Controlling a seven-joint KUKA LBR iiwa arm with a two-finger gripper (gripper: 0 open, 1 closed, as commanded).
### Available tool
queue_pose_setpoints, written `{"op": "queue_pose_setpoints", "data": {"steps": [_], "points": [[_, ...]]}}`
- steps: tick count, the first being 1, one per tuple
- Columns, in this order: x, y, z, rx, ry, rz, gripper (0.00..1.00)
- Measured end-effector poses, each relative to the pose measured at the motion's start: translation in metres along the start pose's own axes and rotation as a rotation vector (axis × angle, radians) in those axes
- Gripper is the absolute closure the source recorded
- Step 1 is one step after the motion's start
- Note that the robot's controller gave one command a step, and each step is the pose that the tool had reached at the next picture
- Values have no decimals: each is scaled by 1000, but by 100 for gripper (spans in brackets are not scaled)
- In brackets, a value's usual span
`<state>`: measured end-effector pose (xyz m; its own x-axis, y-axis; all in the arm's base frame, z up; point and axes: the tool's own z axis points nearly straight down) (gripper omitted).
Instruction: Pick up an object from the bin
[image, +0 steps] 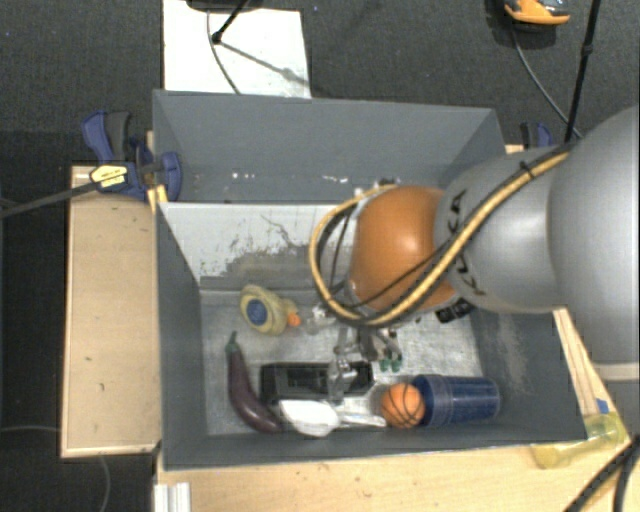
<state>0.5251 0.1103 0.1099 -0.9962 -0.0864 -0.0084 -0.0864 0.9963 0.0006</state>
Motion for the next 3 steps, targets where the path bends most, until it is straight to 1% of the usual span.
{"op": "queue_pose_setpoints", "data": {"steps": [1,2,3], "points": [[13,7,13,-1,7,-18,0],[16,-39,35,-5,2,-324,100],[16,-39,35,-6,2,-323,100]]}}
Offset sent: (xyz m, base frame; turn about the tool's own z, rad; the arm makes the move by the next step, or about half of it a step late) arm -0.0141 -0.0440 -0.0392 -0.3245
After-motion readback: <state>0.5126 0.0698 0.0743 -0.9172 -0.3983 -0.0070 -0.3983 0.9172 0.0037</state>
